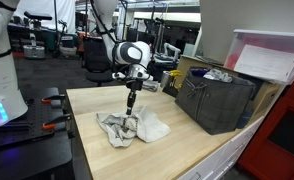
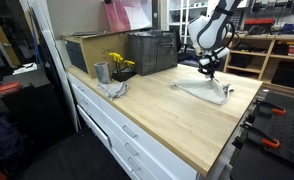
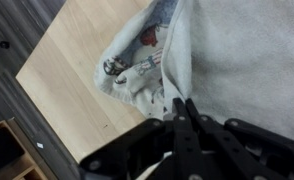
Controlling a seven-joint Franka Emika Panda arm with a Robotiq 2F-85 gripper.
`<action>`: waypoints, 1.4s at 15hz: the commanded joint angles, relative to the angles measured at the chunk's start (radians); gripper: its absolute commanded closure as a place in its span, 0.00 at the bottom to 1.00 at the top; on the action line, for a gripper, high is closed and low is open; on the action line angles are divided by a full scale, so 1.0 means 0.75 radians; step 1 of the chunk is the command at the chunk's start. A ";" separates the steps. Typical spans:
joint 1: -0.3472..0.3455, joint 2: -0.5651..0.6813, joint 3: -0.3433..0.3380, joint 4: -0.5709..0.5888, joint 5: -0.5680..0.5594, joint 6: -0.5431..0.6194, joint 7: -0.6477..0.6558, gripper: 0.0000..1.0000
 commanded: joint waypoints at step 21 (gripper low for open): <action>0.043 -0.099 0.733 0.083 0.382 0.180 -0.966 0.99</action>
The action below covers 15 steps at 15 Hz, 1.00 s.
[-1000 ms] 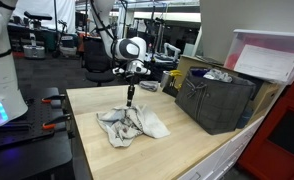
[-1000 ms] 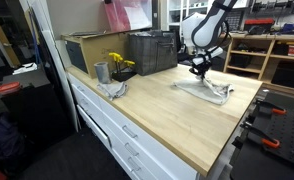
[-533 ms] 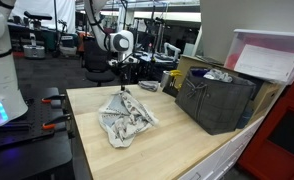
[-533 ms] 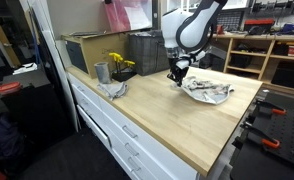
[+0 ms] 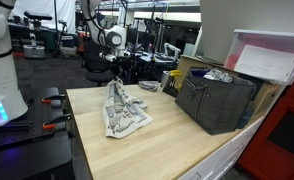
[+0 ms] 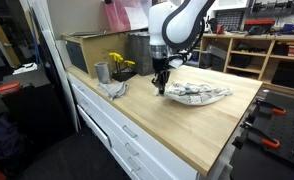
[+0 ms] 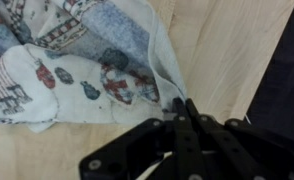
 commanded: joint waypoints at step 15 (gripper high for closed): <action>-0.305 0.045 0.145 0.114 0.455 -0.132 -0.995 0.13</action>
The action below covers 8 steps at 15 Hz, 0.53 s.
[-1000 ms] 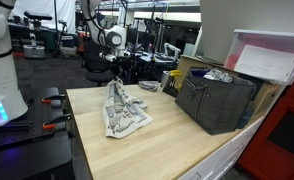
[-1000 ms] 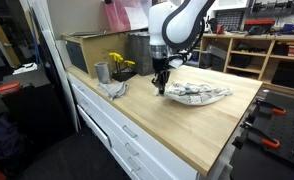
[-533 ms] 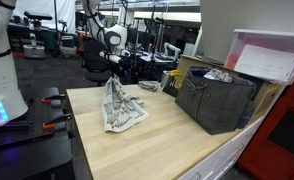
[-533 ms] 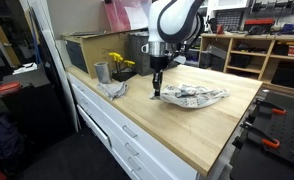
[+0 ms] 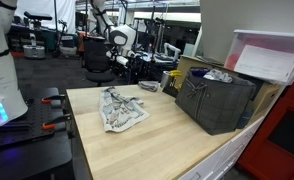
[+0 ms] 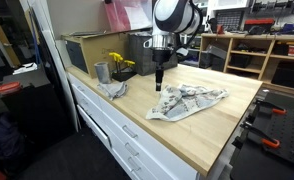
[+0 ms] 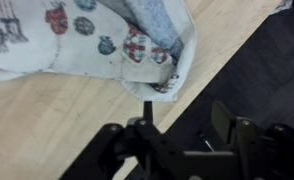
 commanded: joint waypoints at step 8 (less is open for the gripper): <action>0.044 0.268 -0.373 0.194 -0.217 0.142 0.573 0.00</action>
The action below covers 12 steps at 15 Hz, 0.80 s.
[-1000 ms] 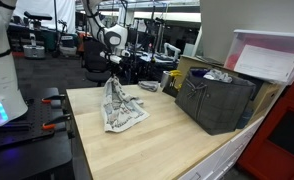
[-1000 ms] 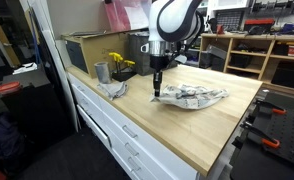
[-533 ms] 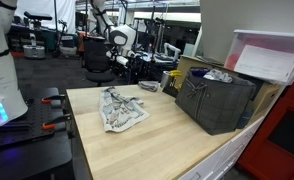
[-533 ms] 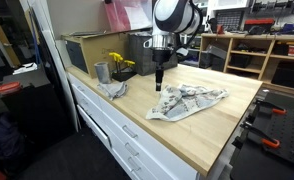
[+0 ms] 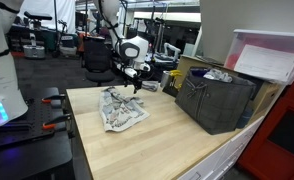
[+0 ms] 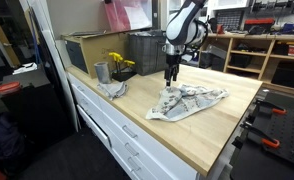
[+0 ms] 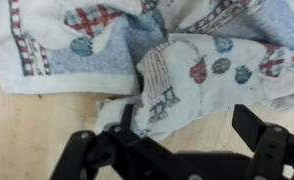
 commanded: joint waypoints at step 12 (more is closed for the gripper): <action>0.090 0.299 -0.139 0.373 -0.147 -0.061 0.495 0.81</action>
